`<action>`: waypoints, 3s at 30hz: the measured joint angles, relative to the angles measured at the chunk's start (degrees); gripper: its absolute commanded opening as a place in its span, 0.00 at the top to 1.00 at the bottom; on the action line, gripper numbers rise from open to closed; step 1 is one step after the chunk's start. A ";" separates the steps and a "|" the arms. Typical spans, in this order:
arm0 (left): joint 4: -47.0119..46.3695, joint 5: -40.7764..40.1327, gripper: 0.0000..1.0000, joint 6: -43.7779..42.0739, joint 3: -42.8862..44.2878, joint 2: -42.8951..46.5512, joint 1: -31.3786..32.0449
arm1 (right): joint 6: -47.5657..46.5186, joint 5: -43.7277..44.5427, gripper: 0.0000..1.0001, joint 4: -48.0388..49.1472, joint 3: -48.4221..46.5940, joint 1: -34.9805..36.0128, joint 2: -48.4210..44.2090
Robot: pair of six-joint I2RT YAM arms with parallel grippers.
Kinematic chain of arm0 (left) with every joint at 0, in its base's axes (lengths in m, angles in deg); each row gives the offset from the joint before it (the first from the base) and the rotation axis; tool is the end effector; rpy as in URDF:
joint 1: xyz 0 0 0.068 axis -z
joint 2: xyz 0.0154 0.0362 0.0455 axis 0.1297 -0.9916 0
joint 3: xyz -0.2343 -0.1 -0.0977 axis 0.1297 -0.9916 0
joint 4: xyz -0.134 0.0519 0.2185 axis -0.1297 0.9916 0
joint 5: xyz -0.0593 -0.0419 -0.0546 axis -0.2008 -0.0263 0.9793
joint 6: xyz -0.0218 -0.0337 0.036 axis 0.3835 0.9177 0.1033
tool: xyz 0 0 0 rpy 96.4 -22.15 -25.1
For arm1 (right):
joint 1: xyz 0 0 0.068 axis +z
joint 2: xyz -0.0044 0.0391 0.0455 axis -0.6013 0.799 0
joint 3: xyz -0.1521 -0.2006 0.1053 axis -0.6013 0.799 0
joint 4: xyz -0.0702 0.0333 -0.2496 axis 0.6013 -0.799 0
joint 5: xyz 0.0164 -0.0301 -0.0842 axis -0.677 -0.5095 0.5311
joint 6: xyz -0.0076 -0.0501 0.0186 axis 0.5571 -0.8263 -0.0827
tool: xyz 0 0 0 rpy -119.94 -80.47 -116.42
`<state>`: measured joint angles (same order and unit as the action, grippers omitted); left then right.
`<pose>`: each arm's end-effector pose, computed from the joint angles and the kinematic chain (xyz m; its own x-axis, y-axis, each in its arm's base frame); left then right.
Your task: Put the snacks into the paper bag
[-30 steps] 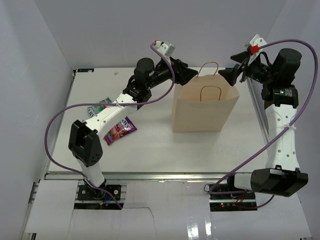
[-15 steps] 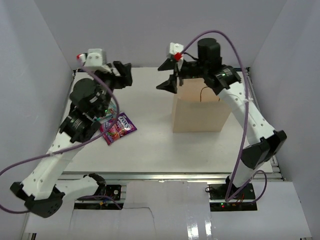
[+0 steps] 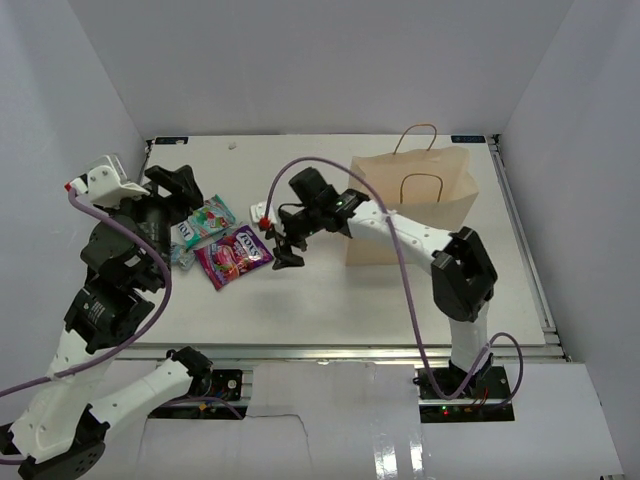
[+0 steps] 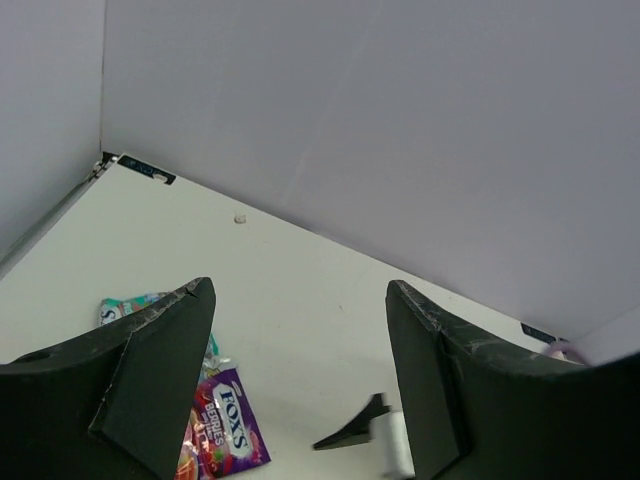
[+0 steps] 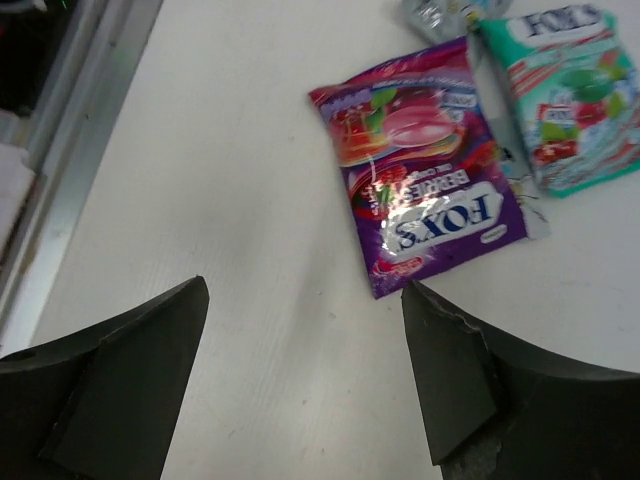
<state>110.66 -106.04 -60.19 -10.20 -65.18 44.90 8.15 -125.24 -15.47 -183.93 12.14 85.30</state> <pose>0.0998 -0.0437 0.4819 0.1222 -0.3552 -0.9268 -0.1269 0.9205 -0.3695 0.2677 0.3446 0.3018 0.2894 -0.4296 -0.8554 -0.9510 -0.2308 -0.2059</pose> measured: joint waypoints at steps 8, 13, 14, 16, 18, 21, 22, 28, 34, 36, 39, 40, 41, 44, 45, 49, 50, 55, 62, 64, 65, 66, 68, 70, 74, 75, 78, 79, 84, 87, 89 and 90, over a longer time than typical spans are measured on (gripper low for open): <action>4.50 2.43 0.20 4.31 0.02 -1.51 0.00 | -5.84 10.91 0.16 11.08 1.09 5.55 17.79; 6.38 3.98 0.20 6.54 -0.13 -0.74 0.00 | -2.32 16.26 0.17 17.29 -3.56 5.38 22.18; 6.73 4.13 0.20 6.95 -0.20 -0.50 0.00 | -1.90 17.35 0.17 18.51 -4.31 5.33 22.69; 7.19 4.28 0.20 7.43 -0.50 0.26 0.00 | -1.11 19.06 0.17 20.02 -4.59 5.29 22.95; 7.61 4.31 0.20 7.87 -0.90 0.92 0.00 | -0.81 20.09 0.18 20.44 -4.57 5.20 22.95; 7.80 4.31 0.20 8.20 -1.62 1.60 0.00 | -0.79 20.11 0.18 21.70 -4.02 5.07 22.95; 7.91 4.31 0.20 8.33 -1.84 1.73 0.00 | -0.83 20.06 0.18 22.12 -3.67 5.07 22.95; 8.31 4.81 0.19 8.63 -2.84 1.73 0.00 | -4.37 18.82 0.17 22.53 -4.24 5.05 24.11; 8.44 5.99 0.19 9.90 -2.84 1.66 0.00 | -5.42 16.22 0.26 23.17 -5.97 4.96 25.75; 8.96 6.49 0.19 10.58 -2.84 1.66 0.00 | -5.38 15.76 0.34 23.17 -6.08 4.94 25.97; 9.38 7.23 0.19 11.37 -2.84 1.60 0.00 | -5.18 15.21 0.52 22.62 -7.04 4.96 26.67; 9.44 7.45 0.19 11.54 -2.84 1.55 0.00 | -5.25 15.10 0.57 22.21 -7.52 4.96 26.97; 9.53 7.65 0.19 11.65 -2.84 1.49 0.00 | -5.20 14.88 0.60 21.92 -7.89 4.96 27.17; 9.57 8.31 0.19 11.85 -2.82 0.90 0.00 | -5.40 14.53 0.70 20.96 -8.41 4.96 27.30; 9.57 8.46 0.19 11.89 -2.82 0.70 0.00 | -5.51 14.53 0.73 20.83 -8.44 4.96 27.30; 9.60 9.27 0.19 12.22 -2.82 -0.07 0.00 | -5.57 14.25 0.82 20.31 -8.44 4.92 27.28; 9.62 9.46 0.19 12.26 -2.82 -0.13 0.00 | -5.55 13.99 0.84 20.20 -8.44 4.92 27.23; 9.77 9.86 0.19 12.66 -2.82 0.37 0.00 | -4.87 11.76 0.90 18.14 -7.28 4.50 25.49; 7.63 12.59 0.19 12.68 -3.72 2.60 0.00 | -1.84 6.19 0.92 13.16 -6.12 3.28 18.95; 5.64 13.60 0.19 12.15 -3.72 2.91 0.00 | -0.44 4.57 0.92 12.68 -6.14 2.84 16.50; 4.44 14.10 0.18 11.65 -3.72 3.04 0.00 | 0.48 3.63 0.92 12.28 -6.23 2.64 14.91; 3.39 14.67 0.18 11.13 -3.65 3.06 0.00 | 0.90 2.99 0.92 12.15 -6.32 2.58 13.66; 1.64 15.65 0.18 9.84 -3.17 2.84 0.00 | 1.57 1.92 0.92 11.82 -6.34 2.32 11.02; 0.04 16.50 0.18 8.46 -2.05 2.21 0.00 | 2.01 1.03 0.92 11.47 -6.34 2.27 8.00; -3.65 17.40 0.18 5.66 -0.31 0.98 0.00 | 1.97 0.33 0.92 10.49 -5.79 2.03 1.25; -4.61 17.35 0.18 5.01 -0.28 0.96 0.00 | 1.84 0.33 0.92 10.34 -5.46 1.84 -0.63; -7.28 16.55 0.15 2.78 -0.33 1.09 0.00 | 0.70 0.13 0.92 9.20 -5.16 1.27 -5.92; -8.46 16.02 0.14 2.01 -0.50 1.25 0.00 | -0.22 0.13 0.92 8.68 -5.16 0.68 -8.22; -14.38 14.47 0.14 -0.68 -3.63 2.71 0.00 | -4.83 3.02 0.92 6.97 -4.52 -1.73 -15.78; -16.57 14.86 0.13 -1.73 -4.74 1.70 0.00 | -8.81 7.34 0.92 5.92 -2.99 -3.15 -21.92; -18.38 15.78 0.12 -2.54 -5.29 0.52 0.00 | -10.75 9.88 0.92 5.46 -2.97 -4.59 -24.81; -19.02 16.15 0.11 -2.86 -5.51 0.00 0.00 | -11.69 10.99 0.92 5.33 -2.99 -5.49 -26.05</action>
<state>91.65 -89.89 -63.05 -15.70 -65.18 44.90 -3.54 -114.25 -10.14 -186.92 6.65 59.24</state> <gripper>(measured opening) 0.875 0.121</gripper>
